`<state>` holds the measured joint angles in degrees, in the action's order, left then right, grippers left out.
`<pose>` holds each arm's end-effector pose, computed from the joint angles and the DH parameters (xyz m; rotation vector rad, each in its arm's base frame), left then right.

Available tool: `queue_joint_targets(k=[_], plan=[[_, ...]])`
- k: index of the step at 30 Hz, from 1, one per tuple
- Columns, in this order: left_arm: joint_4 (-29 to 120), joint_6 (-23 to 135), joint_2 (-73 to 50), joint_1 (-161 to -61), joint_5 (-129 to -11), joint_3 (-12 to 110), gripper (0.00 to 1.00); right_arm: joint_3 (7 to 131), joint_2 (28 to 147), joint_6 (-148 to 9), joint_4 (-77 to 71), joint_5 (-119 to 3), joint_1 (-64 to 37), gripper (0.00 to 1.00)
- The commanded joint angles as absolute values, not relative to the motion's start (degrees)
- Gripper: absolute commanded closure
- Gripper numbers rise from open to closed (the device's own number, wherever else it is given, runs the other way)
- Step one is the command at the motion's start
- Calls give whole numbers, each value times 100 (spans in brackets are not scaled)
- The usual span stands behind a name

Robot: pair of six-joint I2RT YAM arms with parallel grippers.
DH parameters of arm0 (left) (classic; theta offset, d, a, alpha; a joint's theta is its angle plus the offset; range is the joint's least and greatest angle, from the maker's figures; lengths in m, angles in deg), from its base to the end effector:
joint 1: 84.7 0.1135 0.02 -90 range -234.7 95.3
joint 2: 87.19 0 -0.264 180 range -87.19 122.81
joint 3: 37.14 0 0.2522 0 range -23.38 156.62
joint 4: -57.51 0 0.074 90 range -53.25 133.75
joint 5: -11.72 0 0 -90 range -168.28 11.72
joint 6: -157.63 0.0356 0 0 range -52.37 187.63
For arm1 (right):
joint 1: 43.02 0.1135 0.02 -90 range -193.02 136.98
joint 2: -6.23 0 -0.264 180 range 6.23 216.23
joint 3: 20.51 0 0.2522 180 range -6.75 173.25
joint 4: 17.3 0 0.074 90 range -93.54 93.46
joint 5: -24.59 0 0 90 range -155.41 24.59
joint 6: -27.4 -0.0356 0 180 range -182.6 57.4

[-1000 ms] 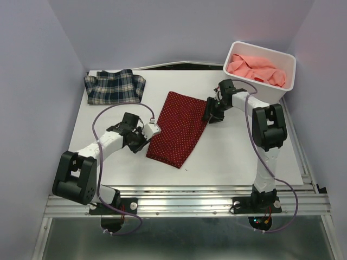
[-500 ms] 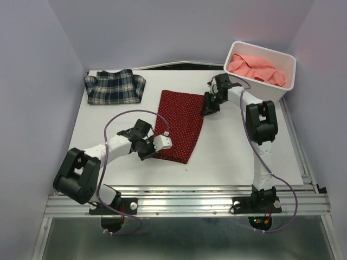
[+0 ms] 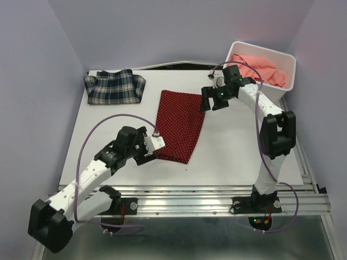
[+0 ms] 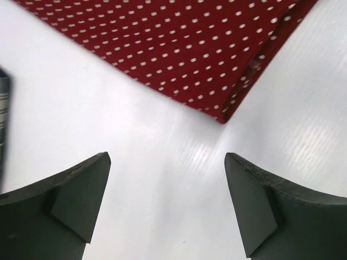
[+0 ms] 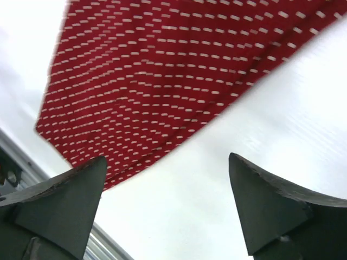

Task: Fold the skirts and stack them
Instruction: Fold the skirt

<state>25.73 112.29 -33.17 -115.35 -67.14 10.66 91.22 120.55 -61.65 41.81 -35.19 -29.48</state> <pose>0.1698 -0.1086 0.2327 1.4386 1.6917 -0.0828 0.4142 0.1182 0.2504 -0.5049 2.5640 0.7718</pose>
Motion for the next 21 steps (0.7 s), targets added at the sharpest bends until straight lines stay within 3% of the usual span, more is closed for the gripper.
queue_joint_targets(k=[1, 7, 14, 21], plan=[[3170, 11947, -3954, -11598, -7615, 397, 1, 8914, 11478, -6013, 3883, -3060, -2309, 5], [4564, 12501, -3587, -12098, -8318, -262, 1, 8554, 11836, -6451, 3374, -2779, -1377, 21], [5587, 12775, -2770, -12811, -8487, -659, 1, 8114, 12558, -6358, 2653, -2883, -1226, 34], [6439, 12486, -1444, -13435, -8768, -554, 2, 7912, 13156, -6129, 2591, -3262, -1226, 37]])
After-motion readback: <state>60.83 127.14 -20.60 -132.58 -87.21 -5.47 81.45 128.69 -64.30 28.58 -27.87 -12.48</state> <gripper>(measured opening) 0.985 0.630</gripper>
